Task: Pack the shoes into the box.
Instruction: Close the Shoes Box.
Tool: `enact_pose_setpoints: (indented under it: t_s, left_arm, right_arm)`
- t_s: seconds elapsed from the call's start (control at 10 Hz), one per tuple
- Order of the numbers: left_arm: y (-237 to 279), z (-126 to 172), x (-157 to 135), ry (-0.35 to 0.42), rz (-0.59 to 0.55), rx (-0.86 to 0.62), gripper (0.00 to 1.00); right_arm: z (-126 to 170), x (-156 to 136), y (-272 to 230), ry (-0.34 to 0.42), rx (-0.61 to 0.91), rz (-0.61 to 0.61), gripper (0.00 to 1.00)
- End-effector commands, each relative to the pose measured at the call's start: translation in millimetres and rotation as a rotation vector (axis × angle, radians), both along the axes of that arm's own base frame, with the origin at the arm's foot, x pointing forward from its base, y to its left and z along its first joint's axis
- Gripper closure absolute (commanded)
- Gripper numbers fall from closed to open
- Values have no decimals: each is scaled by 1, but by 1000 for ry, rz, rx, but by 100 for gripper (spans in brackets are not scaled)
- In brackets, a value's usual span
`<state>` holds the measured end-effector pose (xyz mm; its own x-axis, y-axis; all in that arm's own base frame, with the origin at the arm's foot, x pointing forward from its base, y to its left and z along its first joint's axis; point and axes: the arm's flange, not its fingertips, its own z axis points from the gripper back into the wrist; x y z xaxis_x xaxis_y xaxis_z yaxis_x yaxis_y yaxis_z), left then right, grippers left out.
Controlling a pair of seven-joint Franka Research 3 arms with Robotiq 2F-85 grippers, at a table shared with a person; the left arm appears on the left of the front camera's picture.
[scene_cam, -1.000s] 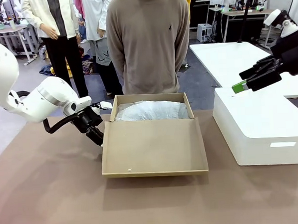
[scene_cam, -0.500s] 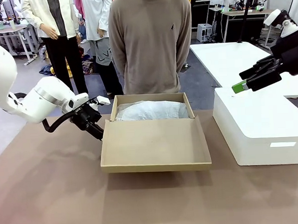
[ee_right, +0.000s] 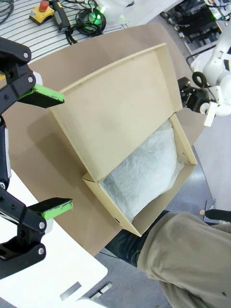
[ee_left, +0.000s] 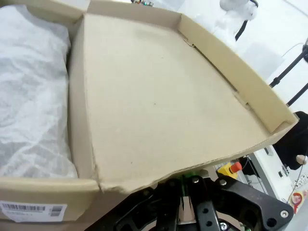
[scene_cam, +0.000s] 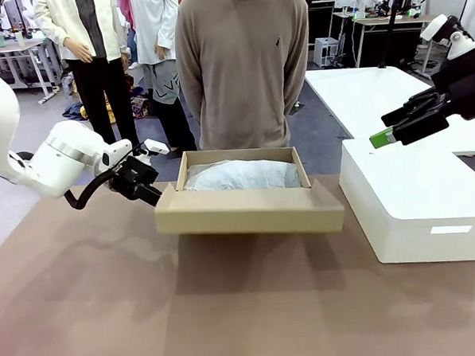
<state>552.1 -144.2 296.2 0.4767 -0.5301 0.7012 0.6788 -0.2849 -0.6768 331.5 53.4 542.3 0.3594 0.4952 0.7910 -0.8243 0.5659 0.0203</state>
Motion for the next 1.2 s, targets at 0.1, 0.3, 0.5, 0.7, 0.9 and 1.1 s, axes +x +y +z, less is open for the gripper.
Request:
enact_pose_setpoints:
  t_s: [0.1, 0.3, 0.5, 0.7, 0.9, 1.1]
  left_arm:
    - [7, 7, 0, 56, 101, -79, 100]
    - [11, 11, 1, 49, 230, -70, 100]
    - [16, 22, 3, 33, 311, -76, 100]
    - [20, 38, 8, -12, 353, -21, 100]
    - [27, 53, 16, -52, 417, 73, 100]
    - [35, 64, 28, -96, 499, 162, 100]
  right_arm:
    - [0, 2, 0, -12, 13, 18, 0]
    - [0, 2, 0, -12, 13, 18, 0]
    - [0, 2, 0, -12, 13, 18, 0]
    - [0, 2, 0, -12, 13, 18, 0]
    - [0, 2, 0, -12, 13, 18, 0]
    - [0, 2, 0, -12, 13, 18, 0]
